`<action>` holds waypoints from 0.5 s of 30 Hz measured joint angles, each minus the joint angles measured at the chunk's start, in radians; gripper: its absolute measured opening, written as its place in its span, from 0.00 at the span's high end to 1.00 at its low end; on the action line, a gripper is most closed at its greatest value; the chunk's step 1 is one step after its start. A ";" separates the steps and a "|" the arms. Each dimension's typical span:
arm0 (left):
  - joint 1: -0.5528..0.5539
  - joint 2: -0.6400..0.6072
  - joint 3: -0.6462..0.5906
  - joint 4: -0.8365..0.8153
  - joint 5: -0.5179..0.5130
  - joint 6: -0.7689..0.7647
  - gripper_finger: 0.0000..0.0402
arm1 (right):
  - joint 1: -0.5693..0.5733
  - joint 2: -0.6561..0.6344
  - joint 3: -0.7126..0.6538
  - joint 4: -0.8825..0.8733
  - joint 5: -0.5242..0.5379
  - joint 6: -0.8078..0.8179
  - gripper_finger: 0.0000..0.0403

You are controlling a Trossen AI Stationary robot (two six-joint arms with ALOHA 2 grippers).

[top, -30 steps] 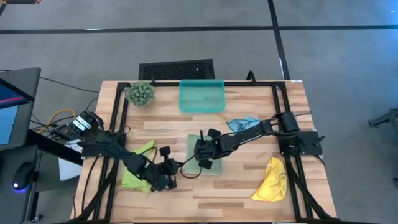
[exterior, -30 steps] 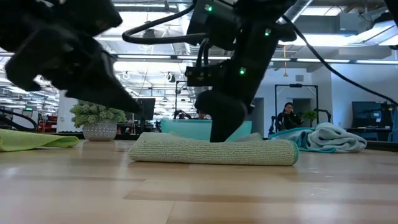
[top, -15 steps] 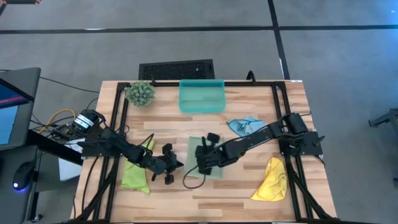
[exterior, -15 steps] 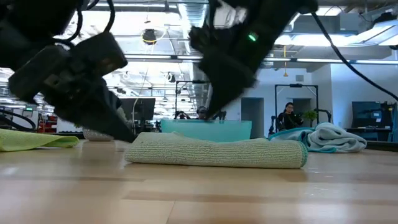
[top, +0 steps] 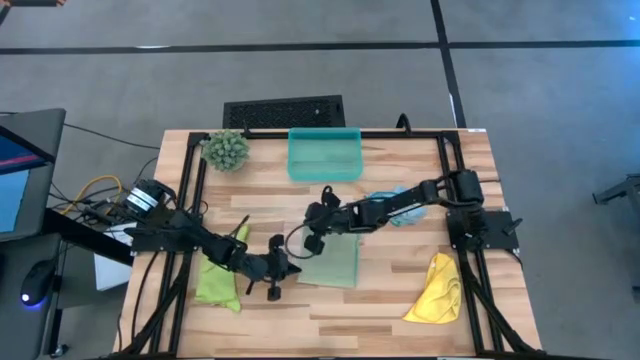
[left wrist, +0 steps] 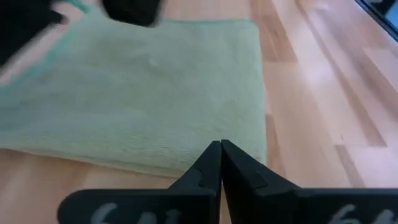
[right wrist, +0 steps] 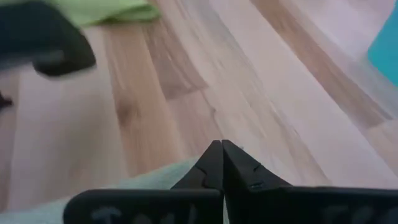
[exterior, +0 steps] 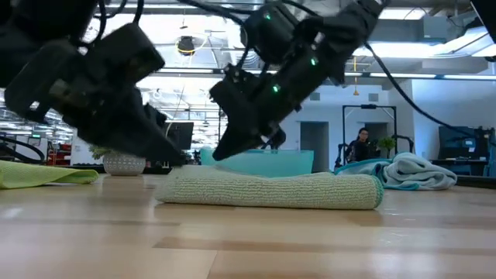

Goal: Fold microfiber towels
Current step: Fold the green towel

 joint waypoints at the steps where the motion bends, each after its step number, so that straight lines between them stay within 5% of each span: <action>1: 0.000 0.018 0.000 0.011 0.005 -0.001 1.00 | 0.000 -0.002 -0.021 0.050 -0.001 0.001 0.96; 8: 0.001 0.054 0.007 -0.020 0.044 -0.042 1.00 | 0.001 -0.002 -0.103 0.104 0.000 0.001 0.96; 15: -0.002 0.044 0.008 -0.022 0.161 -0.097 1.00 | 0.012 -0.028 -0.117 0.125 0.122 -0.011 0.96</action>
